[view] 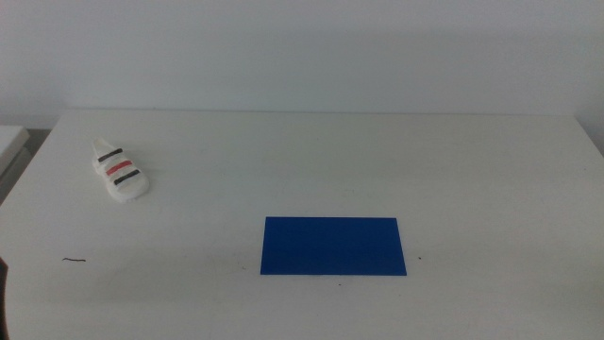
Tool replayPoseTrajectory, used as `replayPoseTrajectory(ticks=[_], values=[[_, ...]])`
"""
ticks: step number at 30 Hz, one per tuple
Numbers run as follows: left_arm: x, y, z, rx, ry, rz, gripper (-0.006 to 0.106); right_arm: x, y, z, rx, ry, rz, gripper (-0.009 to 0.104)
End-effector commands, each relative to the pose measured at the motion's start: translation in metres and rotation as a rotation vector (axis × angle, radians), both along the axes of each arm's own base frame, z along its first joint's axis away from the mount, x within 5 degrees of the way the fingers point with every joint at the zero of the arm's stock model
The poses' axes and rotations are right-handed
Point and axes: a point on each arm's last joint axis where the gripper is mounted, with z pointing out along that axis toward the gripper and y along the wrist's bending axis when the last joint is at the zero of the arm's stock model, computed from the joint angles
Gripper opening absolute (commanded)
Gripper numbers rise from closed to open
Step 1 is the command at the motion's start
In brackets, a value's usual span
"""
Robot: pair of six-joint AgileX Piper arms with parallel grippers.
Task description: Use one arm to grab the shoe from the table and place it on the mat.
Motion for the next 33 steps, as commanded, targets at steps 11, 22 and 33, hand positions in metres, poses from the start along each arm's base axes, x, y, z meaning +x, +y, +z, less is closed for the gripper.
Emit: replayPoseTrajectory(ticks=[11, 22, 33], values=[[0.051, 0.0, 0.121, -0.031, 0.504, -0.034, 0.094, 0.0, 0.0, 0.0, -0.009, -0.012, 0.0, 0.079], [0.192, 0.008, 0.177, -0.289, 0.859, 0.052, 0.094, 0.0, 0.0, 0.0, -0.009, -0.012, 0.0, 0.079], [0.313, 0.019, 0.144, -0.572, 1.128, 0.318, 0.094, 0.0, 0.0, 0.0, -0.009, -0.012, 0.0, 0.079]])
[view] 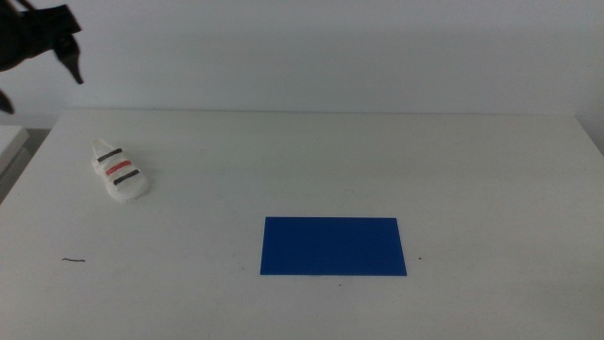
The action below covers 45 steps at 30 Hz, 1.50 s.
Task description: Use one arm to grab the shoe from the table and place it on the mat.
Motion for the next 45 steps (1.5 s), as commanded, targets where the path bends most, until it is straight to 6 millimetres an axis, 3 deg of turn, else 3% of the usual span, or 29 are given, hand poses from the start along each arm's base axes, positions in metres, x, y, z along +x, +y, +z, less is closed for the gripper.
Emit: replayPoseTrajectory(ticks=[1, 5, 9, 13, 18, 21, 29, 45], values=[[0.024, 0.002, -0.011, -0.004, 0.02, 0.03, 0.094, 0.0, 0.0, 0.0, -0.009, -0.012, 0.0, 0.079], [0.061, 0.004, -0.037, -0.023, 0.05, 0.064, 0.094, 0.0, 0.0, 0.0, -0.009, -0.012, 0.0, 0.079], [0.088, 0.004, -0.08, -0.043, 0.13, 0.069, 0.094, 0.0, 0.0, 0.0, -0.009, -0.012, 0.0, 0.079], [0.103, 0.005, -0.121, -0.051, 0.201, 0.068, 0.094, 0.0, 0.0, 0.0, -0.009, -0.012, 0.0, 0.079], [0.114, 0.005, -0.154, -0.052, 0.24, 0.07, 0.094, 0.0, 0.0, 0.0, -0.009, -0.012, 0.0, 0.079], [0.122, 0.005, -0.16, -0.061, 0.212, 0.074, 0.094, 0.0, 0.0, 0.0, -0.009, -0.012, 0.0, 0.079], [0.126, 0.005, -0.153, -0.067, 0.201, 0.074, 0.094, 0.0, 0.0, 0.0, -0.009, -0.012, 0.0, 0.079], [0.135, 0.024, -0.201, -0.089, 0.249, 0.163, 0.094, 0.0, 0.0, 0.0, -0.009, -0.012, 0.0, 0.079]])
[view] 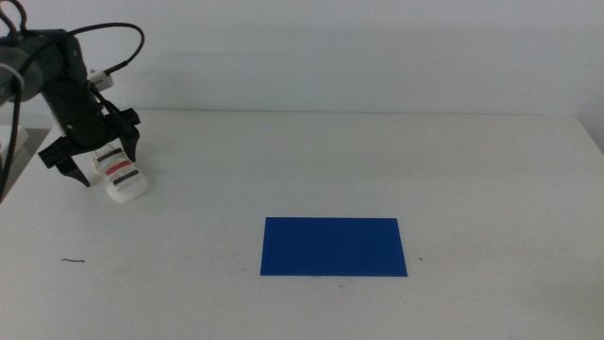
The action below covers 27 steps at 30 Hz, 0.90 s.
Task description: Use one arm to grab the shoe from the table and place it on the mat.
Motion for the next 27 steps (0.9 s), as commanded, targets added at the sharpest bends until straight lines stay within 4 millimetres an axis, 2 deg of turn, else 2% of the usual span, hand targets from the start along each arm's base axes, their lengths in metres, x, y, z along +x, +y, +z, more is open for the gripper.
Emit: replayPoseTrajectory(ticks=[1, 13, 17, 19, 23, 25, 27], values=[[0.002, 0.003, 0.003, -0.014, -0.031, 0.033, 0.094, 0.0, 0.0, 0.0, -0.009, -0.012, 0.0, 0.079], [0.003, -0.002, 0.002, -0.073, -0.031, 0.043, 0.094, 0.0, 0.0, 0.0, -0.009, -0.012, 0.0, 0.079], [0.003, -0.003, 0.002, -0.087, -0.03, 0.047, 0.071, 0.0, 0.0, 0.0, -0.009, -0.012, 0.0, 0.079], [0.002, -0.003, 0.002, -0.086, -0.022, 0.046, 0.056, 0.0, 0.0, 0.0, -0.009, -0.012, 0.0, 0.079], [-0.005, -0.001, 0.002, -0.06, 0.051, 0.046, 0.017, 0.0, 0.0, 0.0, -0.009, -0.012, 0.0, 0.079], [-0.008, -0.004, 0.01, -0.045, 0.061, 0.058, -0.001, 0.0, 0.0, 0.0, -0.009, -0.012, 0.0, 0.079], [-0.01, -0.015, 0.023, -0.03, 0.04, 0.072, -0.002, 0.0, 0.0, 0.0, -0.009, -0.012, 0.0, 0.079]])
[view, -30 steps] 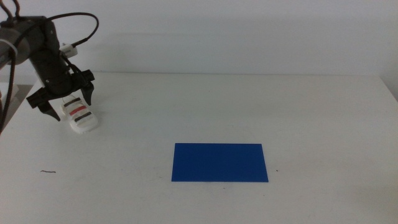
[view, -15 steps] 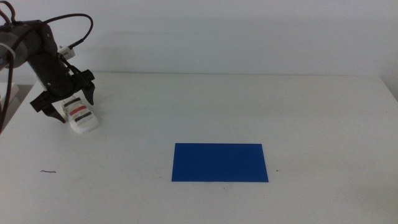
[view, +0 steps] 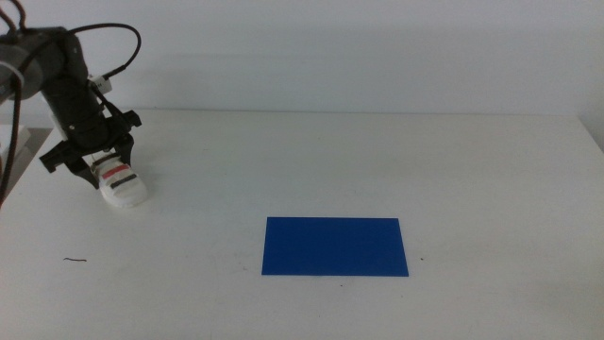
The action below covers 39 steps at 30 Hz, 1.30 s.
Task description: Use one arm to grab the shoe from the table and place it on the mat.
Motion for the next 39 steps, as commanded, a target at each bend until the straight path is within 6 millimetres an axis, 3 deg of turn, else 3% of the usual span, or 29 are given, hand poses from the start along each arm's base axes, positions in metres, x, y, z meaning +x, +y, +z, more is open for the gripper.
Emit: replayPoseTrajectory(ticks=[1, 4, 8, 13, 16, 20, 25, 35, 39], values=[[-0.005, -0.017, 0.025, 0.02, -0.029, 0.01, -0.002, 0.0, 0.0, 0.0, -0.009, -0.012, 0.0, 0.079], [-0.014, -0.05, 0.051, 0.025, -0.069, 0.023, -0.002, 0.0, 0.0, 0.0, -0.009, -0.012, 0.0, 0.079], [-0.026, -0.111, 0.074, -0.016, -0.11, 0.042, -0.002, 0.0, 0.0, 0.0, -0.009, -0.012, 0.0, 0.079], [-0.052, -0.204, 0.076, -0.061, -0.1, 0.001, -0.002, 0.0, 0.0, 0.0, -0.009, -0.012, 0.0, 0.079], [-0.079, -0.261, 0.075, -0.082, -0.086, -0.035, -0.002, 0.0, 0.0, 0.0, -0.009, -0.012, 0.0, 0.079], [-0.112, -0.314, 0.075, -0.106, -0.066, -0.031, -0.002, 0.0, 0.0, 0.0, -0.009, -0.012, 0.0, 0.079], [-0.127, -0.335, 0.069, -0.107, -0.048, -0.031, -0.002, 0.0, 0.0, 0.0, -0.009, -0.012, 0.0, 0.079], [-0.127, -0.337, 0.061, -0.097, -0.035, -0.034, -0.002, 0.0, 0.0, 0.0, -0.009, -0.012, 0.0, 0.079], [-0.127, -0.337, 0.061, -0.07, -0.053, -0.253, -0.002, 0.0, 0.0, 0.0, -0.009, -0.012, 0.0, 0.079]])
